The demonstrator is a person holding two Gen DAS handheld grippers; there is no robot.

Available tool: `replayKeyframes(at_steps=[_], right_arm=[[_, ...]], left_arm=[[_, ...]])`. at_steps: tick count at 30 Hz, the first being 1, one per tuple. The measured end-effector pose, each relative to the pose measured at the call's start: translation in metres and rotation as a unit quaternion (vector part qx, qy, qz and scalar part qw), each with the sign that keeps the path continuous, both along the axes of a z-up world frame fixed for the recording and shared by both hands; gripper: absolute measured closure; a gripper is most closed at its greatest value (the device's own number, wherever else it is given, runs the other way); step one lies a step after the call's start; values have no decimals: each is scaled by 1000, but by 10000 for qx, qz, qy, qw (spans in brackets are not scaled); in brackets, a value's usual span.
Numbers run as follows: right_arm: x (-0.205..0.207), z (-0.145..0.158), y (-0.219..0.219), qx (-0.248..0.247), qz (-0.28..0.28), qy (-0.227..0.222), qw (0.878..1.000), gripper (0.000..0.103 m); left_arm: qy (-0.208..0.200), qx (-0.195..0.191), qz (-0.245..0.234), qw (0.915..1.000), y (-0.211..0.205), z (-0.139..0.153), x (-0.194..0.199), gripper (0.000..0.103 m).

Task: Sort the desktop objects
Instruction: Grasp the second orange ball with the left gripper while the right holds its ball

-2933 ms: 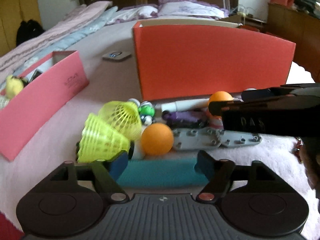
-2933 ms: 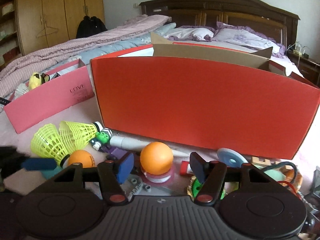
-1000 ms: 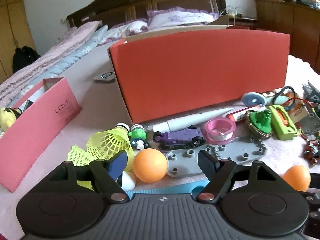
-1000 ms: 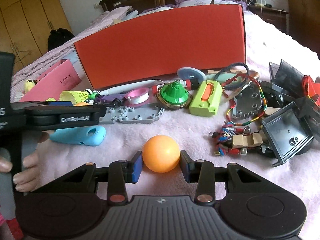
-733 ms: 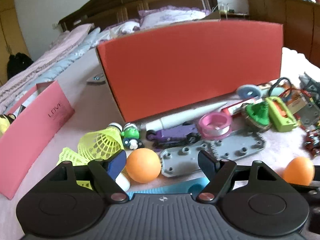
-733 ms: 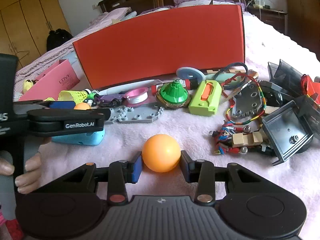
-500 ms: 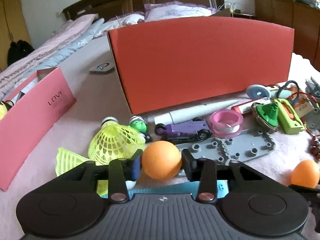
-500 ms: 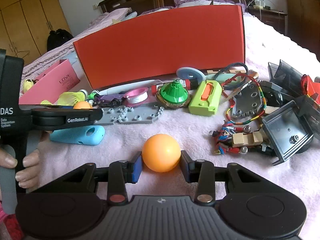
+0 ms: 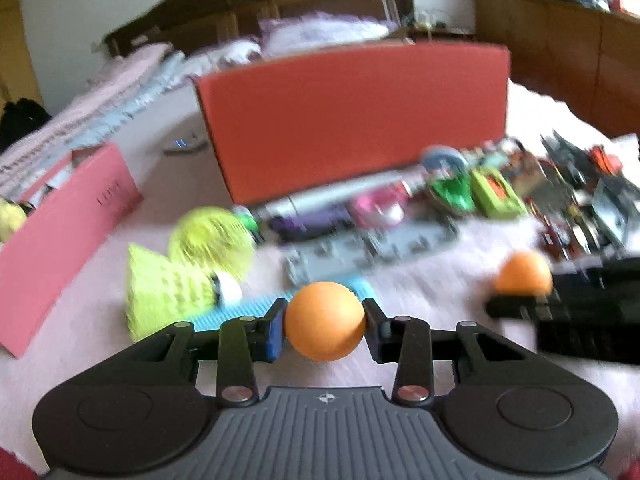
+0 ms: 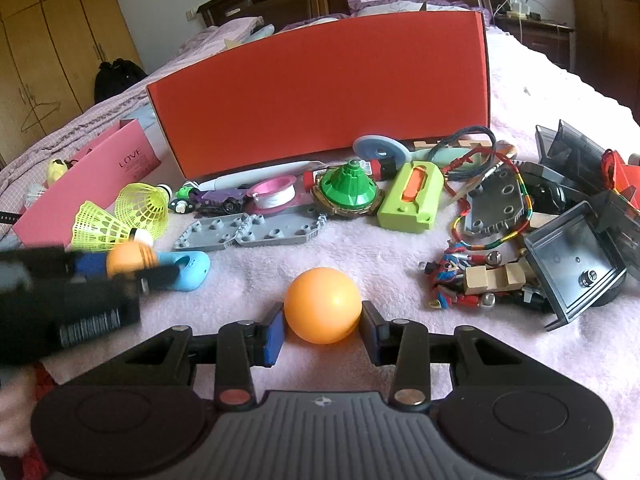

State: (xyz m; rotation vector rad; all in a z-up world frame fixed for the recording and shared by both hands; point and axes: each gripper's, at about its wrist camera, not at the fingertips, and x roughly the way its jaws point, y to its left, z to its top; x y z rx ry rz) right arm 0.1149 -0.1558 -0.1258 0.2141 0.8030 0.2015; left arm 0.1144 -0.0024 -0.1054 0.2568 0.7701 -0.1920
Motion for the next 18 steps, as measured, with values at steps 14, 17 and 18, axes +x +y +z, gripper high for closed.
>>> replayKeyframes(at_steps=[14, 17, 18], right_arm=[[-2, 10, 2, -121, 61, -165, 9998, 56], [-1, 11, 3, -203, 58, -179, 9996, 56], [0, 11, 3, -234, 42, -171, 9996, 56]], left_arm=[[83, -119, 17, 9999, -2, 0, -13, 43], [98, -271, -41, 9996, -5, 1, -10, 47], [105, -276, -67, 9995, -7, 1, -9, 48]])
